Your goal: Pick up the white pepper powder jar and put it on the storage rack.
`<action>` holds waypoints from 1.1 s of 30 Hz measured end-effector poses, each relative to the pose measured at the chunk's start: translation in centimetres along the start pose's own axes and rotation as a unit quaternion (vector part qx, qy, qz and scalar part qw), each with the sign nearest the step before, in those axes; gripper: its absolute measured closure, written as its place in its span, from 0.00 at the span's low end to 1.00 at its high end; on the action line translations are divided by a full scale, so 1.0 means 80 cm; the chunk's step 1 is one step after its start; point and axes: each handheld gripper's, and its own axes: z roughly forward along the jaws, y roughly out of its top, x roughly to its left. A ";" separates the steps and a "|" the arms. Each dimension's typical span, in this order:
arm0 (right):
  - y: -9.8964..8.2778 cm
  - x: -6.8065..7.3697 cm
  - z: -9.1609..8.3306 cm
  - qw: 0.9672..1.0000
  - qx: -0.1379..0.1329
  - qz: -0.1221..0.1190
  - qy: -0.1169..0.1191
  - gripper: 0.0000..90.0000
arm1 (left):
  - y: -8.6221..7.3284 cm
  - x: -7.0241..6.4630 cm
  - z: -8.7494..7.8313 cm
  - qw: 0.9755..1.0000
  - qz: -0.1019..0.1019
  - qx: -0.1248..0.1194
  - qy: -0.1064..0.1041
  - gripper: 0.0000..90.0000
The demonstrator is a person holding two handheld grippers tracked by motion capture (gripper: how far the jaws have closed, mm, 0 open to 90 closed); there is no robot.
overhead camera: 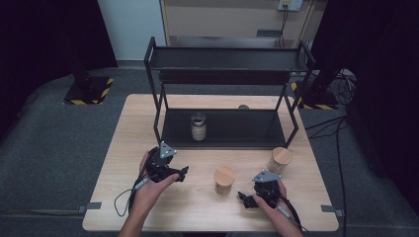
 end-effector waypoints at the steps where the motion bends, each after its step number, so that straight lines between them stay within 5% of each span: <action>1: 0.000 0.000 0.000 1.000 0.000 0.000 0.000 0.00 | -0.002 0.000 -0.002 1.000 0.000 -0.001 0.001 0.04; 20: -0.003 0.001 -0.003 1.000 0.000 -0.002 0.001 0.00 | -0.030 0.001 -0.025 1.000 -0.015 0.007 0.017 0.04; 33: -0.003 0.003 -0.003 1.000 0.000 -0.001 -0.001 0.00 | -0.052 0.019 -0.034 0.999 -0.030 0.014 0.026 0.04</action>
